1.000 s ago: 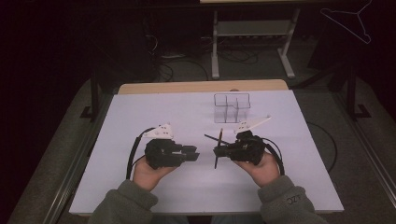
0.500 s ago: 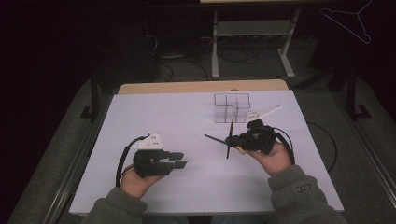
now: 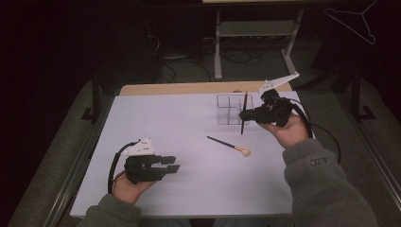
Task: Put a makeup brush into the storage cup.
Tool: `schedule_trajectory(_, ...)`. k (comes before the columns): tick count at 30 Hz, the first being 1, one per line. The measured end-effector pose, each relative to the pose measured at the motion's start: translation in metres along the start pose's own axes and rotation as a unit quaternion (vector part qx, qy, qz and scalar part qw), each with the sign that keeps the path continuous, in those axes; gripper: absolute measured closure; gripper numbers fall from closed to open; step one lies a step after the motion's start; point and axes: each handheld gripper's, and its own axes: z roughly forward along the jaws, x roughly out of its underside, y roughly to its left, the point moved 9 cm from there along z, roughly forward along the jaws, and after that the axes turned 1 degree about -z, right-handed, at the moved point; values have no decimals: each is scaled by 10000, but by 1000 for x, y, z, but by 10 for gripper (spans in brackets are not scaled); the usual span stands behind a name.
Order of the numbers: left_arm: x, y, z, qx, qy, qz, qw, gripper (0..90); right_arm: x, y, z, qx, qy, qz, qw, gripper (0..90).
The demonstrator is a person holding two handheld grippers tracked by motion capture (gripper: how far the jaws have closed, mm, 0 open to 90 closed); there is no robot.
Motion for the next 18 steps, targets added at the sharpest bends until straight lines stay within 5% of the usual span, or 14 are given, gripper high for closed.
schedule_trajectory(8, 2, 2, 0, -18, 28, 45, 10000, 613, -36, -23, -5, 160, -101, 95, 9998, 826)
schedule_trajectory(14, 3, 2, 1, -3, -22, -38, 10000, 608, -67, -32, 6, 242, -102, 84, 9996, 826)
schedule_trajectory(18, 4, 5, -1, -40, 39, 134, 9999, 602, -84, -39, 16, 342, -88, 125, 9993, 826)
